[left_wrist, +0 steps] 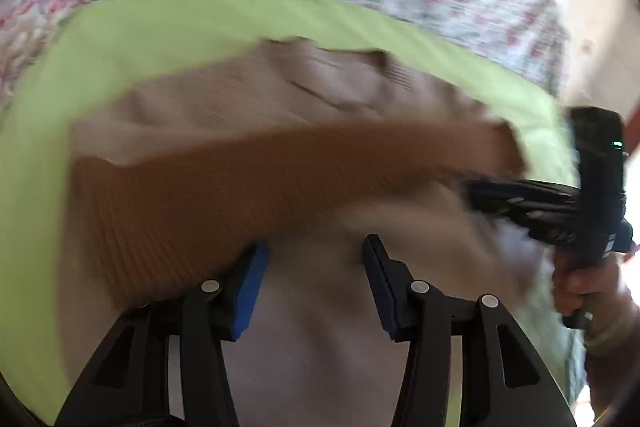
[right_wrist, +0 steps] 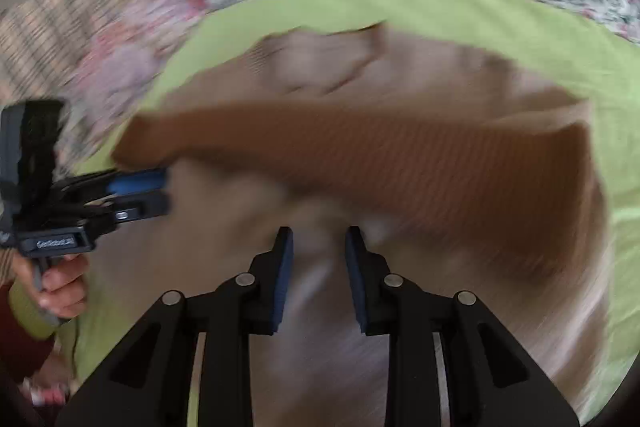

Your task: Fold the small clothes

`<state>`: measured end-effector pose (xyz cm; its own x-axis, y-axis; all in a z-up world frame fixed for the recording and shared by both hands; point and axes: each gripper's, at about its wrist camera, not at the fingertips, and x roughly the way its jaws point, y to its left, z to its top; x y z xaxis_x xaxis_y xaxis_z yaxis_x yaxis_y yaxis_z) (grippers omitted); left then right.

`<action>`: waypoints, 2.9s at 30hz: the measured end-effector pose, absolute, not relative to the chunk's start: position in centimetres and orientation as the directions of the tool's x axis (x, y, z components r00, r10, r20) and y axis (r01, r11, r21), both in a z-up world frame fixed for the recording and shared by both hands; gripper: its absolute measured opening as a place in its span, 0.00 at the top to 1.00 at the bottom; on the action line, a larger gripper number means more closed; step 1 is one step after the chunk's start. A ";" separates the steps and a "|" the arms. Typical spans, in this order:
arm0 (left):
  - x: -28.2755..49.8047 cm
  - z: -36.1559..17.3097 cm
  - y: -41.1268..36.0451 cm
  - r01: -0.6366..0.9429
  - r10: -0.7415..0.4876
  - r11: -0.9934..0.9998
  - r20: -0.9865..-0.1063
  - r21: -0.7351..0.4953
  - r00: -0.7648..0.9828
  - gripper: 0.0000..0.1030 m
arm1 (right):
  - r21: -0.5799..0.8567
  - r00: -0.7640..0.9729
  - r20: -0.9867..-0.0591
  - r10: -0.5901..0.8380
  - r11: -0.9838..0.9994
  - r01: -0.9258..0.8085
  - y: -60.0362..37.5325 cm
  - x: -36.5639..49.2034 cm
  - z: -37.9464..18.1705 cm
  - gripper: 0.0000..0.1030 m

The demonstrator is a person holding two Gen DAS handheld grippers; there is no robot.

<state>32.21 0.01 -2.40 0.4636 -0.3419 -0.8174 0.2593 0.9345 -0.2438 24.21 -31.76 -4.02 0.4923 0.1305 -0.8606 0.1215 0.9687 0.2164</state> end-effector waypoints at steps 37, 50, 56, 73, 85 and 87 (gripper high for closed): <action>14.3 -2.7 5.7 -0.042 -0.455 0.844 -0.754 -0.535 0.474 0.41 | 0.548 0.658 -0.727 0.197 0.743 0.383 -30.0 6.9 -2.7 0.63; 17.2 -4.5 9.0 -0.231 -0.420 0.763 -0.734 -0.604 0.534 0.39 | 0.568 0.674 -0.707 0.215 0.741 0.359 -29.1 6.2 -2.0 0.59; 20.5 -4.5 9.9 -0.280 -0.342 0.767 -0.737 -0.577 0.583 0.42 | 0.561 0.668 -0.709 0.226 0.755 0.339 -29.5 7.7 -1.9 0.58; 23.3 4.5 -7.8 0.288 -0.493 0.867 -0.623 -0.405 0.607 0.93 | 0.761 0.686 -0.571 0.451 0.604 0.237 -38.7 15.7 -1.1 0.54; 23.5 0.0 -11.7 0.362 -0.518 0.853 -0.694 -0.376 0.499 0.93 | 0.784 0.546 -0.582 0.603 0.593 0.181 -35.4 27.0 -5.0 0.36; 23.4 0.2 -12.4 0.367 -0.496 0.864 -0.704 -0.344 0.508 0.93 | 0.777 0.538 -0.585 0.607 0.610 0.156 -34.3 28.7 -4.8 0.49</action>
<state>23.41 -12.37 0.20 0.5084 -0.4964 -0.7037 0.3673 0.8641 -0.3442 28.71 -34.28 -4.76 0.5382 0.6070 -0.5847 0.1559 0.6100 0.7769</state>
